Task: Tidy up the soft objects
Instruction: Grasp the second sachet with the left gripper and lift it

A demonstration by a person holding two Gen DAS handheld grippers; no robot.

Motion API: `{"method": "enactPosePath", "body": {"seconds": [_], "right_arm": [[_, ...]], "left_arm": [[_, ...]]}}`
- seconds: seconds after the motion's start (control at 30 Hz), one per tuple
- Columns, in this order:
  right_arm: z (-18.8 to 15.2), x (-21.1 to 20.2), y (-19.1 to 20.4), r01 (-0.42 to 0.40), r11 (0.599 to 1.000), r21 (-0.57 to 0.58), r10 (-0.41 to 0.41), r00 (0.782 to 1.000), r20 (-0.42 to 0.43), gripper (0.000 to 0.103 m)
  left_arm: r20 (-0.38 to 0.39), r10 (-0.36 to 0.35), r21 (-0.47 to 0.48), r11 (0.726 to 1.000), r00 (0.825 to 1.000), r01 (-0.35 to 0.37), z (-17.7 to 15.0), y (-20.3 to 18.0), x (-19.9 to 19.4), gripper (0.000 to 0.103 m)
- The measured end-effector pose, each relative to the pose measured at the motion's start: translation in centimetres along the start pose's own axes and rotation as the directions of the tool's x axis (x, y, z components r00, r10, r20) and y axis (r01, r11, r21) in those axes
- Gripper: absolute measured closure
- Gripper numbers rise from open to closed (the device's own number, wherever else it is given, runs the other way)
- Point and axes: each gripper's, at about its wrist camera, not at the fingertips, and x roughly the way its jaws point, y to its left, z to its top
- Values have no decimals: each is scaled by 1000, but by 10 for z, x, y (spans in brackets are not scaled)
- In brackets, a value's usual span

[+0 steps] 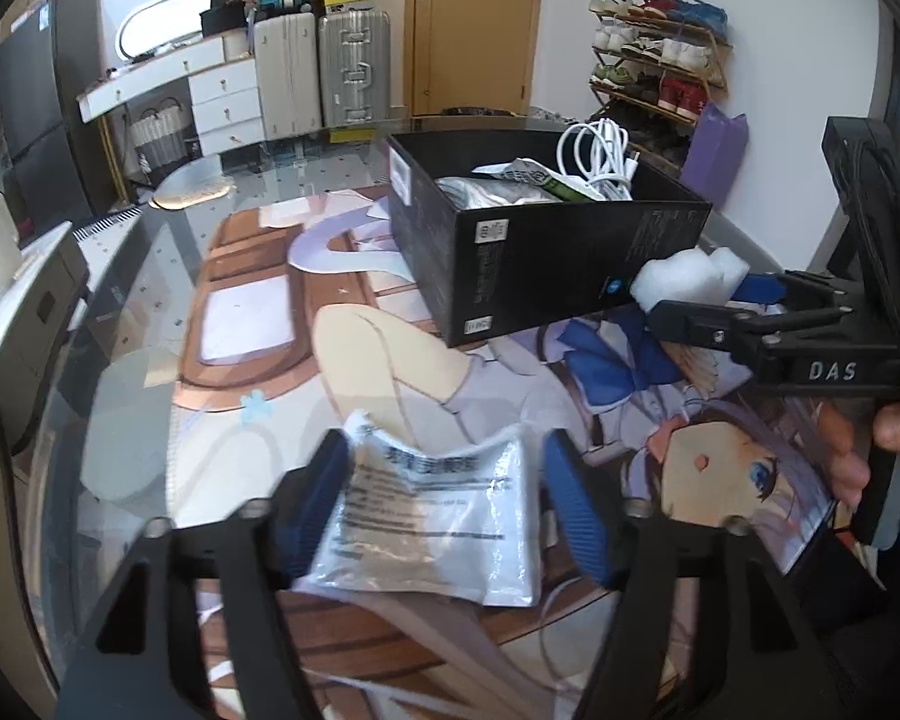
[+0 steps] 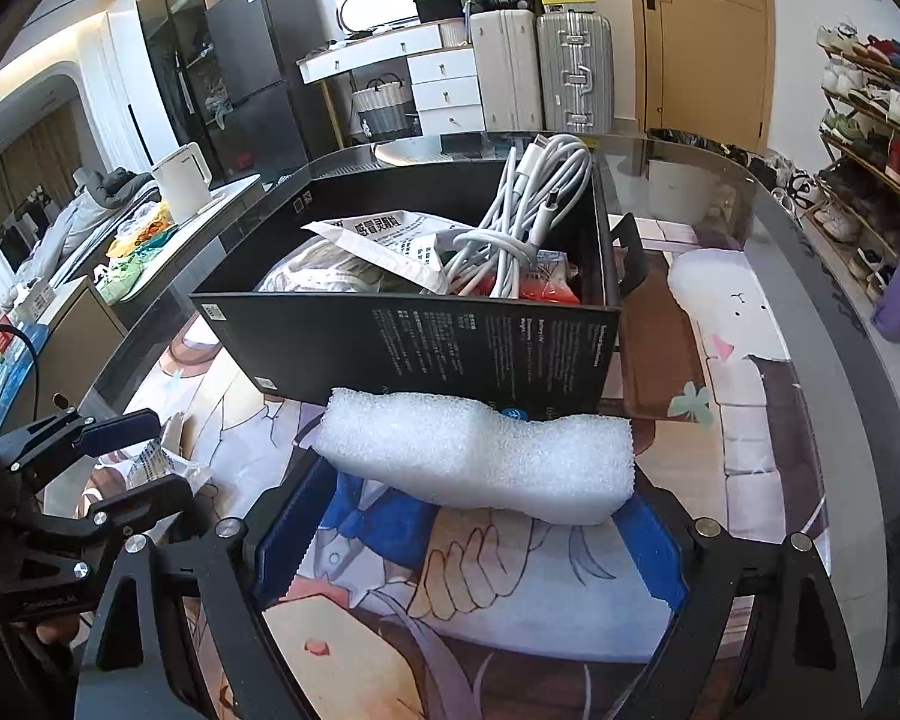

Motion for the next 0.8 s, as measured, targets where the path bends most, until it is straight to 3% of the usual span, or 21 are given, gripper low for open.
{"method": "enactPosePath", "body": {"seconds": [0.03,0.17,0.3,0.57,0.8], "right_arm": [[0,0,1,-2,1000,4,2,1000,2,12],[-2,-1,0,-8,1000,2,8,1000,5,12],[-2,-2,1,-17,1000,-3,17,1000,9,12],[-4,-8,-3,-28,1000,-7,28,999,17,12],[-4,-9,-7,-32,999,-2,32,999,18,12]], "left_arm": [[4,10,3,1000,1000,-10,-1,1,-1,16],[-23,36,1,999,999,-36,-3,9,3,16],[-75,12,-20,1000,997,-14,-7,18,13,16],[-66,-1,29,1000,998,3,-9,7,11,24],[-51,10,47,999,999,-7,-8,6,9,53]]}}
